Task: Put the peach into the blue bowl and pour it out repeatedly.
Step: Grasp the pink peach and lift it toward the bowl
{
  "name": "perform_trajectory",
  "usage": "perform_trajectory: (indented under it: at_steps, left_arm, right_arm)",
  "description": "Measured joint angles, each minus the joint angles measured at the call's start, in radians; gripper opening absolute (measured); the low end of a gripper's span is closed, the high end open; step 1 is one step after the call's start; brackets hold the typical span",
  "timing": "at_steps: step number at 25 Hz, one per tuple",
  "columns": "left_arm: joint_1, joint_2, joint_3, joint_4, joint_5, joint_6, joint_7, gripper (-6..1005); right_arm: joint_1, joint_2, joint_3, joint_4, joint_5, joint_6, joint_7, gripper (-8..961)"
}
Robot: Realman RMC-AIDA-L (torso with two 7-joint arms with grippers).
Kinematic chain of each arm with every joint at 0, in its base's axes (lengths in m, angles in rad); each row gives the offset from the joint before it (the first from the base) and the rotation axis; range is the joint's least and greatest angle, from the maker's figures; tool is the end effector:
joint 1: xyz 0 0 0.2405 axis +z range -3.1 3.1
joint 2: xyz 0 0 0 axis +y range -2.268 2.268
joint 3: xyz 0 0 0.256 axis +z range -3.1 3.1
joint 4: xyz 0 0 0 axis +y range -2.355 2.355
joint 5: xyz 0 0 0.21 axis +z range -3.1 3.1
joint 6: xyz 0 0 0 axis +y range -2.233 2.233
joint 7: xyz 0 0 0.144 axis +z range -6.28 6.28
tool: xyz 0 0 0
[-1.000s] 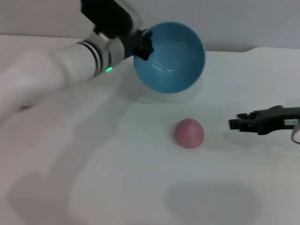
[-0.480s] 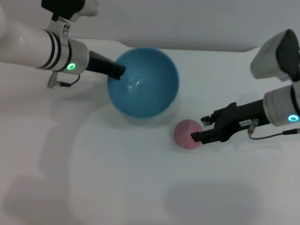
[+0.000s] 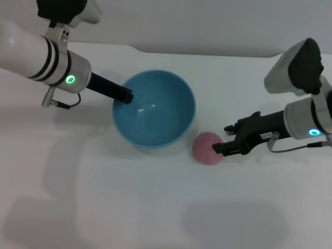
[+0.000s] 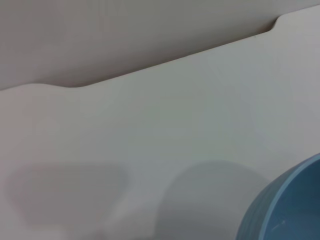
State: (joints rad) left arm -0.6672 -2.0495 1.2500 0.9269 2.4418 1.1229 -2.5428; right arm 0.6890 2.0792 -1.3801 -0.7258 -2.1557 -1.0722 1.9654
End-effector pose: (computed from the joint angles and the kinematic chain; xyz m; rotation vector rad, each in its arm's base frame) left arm -0.2280 0.4043 -0.0154 -2.3708 -1.1967 0.1201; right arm 0.2194 0.3756 -0.0767 -2.7992 0.7120 -0.0962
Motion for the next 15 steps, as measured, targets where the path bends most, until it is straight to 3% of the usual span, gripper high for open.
perform_trajectory:
  at_steps: [11,15]
  left_arm:
    - [0.033,-0.005,-0.034,0.046,-0.008,0.002,-0.027,-1]
    - [0.031,-0.007,-0.028,0.046,-0.009,0.005,-0.027,-1]
  right_arm:
    - [0.000,0.005,-0.184,0.087,0.121,0.182,-0.006,633]
    - [0.005,0.005,-0.203,0.112,0.140,0.210,-0.005,633]
